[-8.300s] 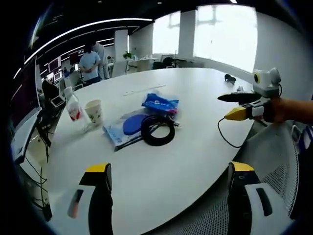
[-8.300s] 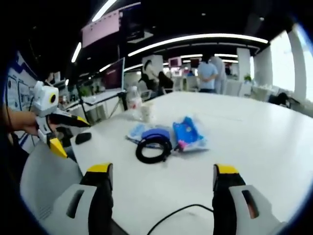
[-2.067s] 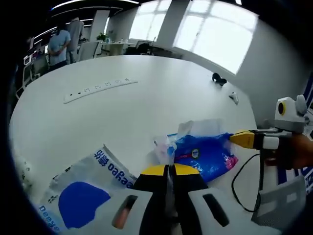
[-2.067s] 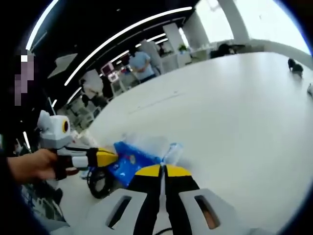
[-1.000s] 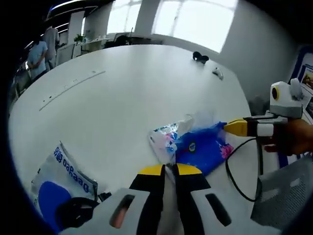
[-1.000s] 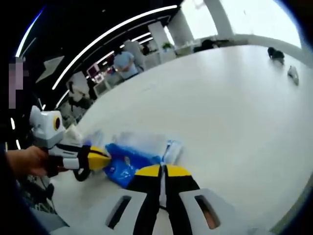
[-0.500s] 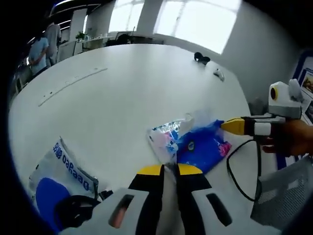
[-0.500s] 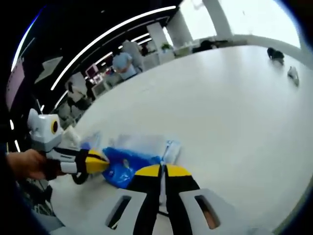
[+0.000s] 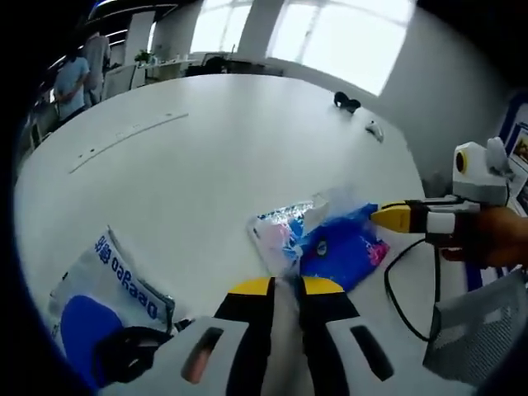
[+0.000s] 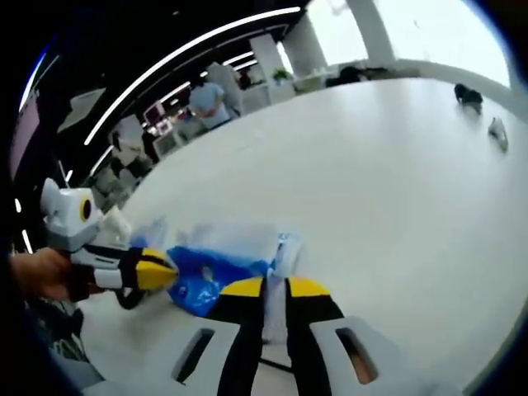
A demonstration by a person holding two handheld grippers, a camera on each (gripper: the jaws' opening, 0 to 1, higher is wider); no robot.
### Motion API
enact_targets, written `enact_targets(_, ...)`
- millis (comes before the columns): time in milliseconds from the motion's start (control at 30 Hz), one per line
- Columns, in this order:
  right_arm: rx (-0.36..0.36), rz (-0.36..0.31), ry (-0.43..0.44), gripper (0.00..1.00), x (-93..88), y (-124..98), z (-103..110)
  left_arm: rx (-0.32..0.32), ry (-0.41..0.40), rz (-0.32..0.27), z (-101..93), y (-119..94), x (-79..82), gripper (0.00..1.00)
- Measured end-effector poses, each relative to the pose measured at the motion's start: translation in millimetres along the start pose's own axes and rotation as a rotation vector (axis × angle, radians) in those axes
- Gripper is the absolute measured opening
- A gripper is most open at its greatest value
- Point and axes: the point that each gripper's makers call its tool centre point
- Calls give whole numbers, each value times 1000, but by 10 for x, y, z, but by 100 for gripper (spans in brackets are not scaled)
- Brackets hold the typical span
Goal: Arrange the tabletop items into an orderly group along one side of the table until the central work area is clear of visible clutter.
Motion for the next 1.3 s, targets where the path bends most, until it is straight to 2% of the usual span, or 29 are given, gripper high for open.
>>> enact_targets(67,-3,3,2,7,-3,-8,4,-11,-1,-16,-21,-13,33,15)
enact_targets(333,-3,-32,2,13,57,-63,21,-27,15,-16,-54,-73,-1,20)
enact_targets(567,-6,-38,3,23,84,-95,47,-22,27,-47,-28,-205,11,29)
enact_targets(667,1,-55,-13,29,124,-108,89,7,27,-46,46,-285,-13,36)
enact_targets(700,3,-54,-15,31,130,-111,105,26,22,-65,90,-333,-9,38)
enact_targets(833,20,-57,-30,35,167,-110,170,65,-15,-98,217,-502,-79,41)
enact_targets(933,31,-61,-52,36,195,-104,237,121,-1,-129,332,-645,-121,42)
enact_targets(1067,55,-46,-74,37,199,-70,362,179,-46,-181,471,-879,-192,47)
enact_targets(1300,111,-38,-130,37,255,12,638,270,-135,-215,735,-1214,-397,49)
Point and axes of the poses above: the point that each gripper's makers call its tool centre point, and the gripper's own axes: y roughly forward along the fingers, z roughly to its left, x roughly out of its top, and after that the axes turned 7 degrees about y, right-handed
